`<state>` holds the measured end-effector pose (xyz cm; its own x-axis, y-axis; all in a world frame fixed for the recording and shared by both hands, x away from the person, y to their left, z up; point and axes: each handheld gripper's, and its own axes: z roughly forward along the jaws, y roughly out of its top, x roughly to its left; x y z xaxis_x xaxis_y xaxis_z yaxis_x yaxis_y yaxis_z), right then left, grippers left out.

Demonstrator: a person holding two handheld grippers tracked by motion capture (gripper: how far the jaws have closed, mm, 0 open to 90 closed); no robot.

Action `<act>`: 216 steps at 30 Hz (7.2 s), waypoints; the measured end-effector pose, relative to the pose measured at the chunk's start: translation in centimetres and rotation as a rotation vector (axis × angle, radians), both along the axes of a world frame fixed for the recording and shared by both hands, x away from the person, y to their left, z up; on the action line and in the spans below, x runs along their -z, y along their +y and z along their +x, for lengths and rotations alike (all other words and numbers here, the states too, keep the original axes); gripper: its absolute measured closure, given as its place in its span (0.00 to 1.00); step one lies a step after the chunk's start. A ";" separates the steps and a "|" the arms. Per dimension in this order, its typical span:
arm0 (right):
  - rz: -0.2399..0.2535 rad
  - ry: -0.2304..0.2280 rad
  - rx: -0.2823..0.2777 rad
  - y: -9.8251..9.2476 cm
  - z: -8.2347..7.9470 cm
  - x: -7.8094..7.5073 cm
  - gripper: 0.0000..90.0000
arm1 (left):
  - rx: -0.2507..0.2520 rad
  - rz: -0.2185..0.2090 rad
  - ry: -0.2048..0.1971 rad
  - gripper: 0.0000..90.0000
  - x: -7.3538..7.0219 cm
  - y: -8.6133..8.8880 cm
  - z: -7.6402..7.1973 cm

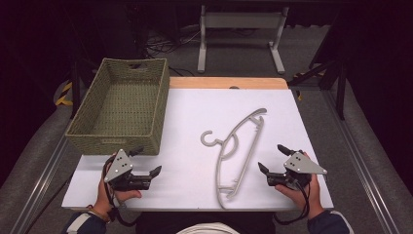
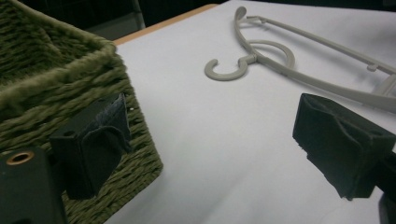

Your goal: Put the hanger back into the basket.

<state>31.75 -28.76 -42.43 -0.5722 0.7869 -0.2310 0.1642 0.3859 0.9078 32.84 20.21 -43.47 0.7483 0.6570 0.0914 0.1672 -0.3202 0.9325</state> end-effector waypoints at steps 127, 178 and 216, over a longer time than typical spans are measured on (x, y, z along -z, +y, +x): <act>-0.023 0.076 0.055 -0.2 0.7 0.5 0.15 | -0.116 0.320 0.120 0.91 -12.7 -10.2 9.6; -0.030 0.100 0.059 0.1 1.0 0.9 0.14 | -0.423 0.262 0.219 0.91 -13.6 5.5 16.7; -0.032 0.127 0.050 0.3 1.3 1.3 0.15 | -0.502 0.248 0.266 0.71 -9.3 10.2 19.7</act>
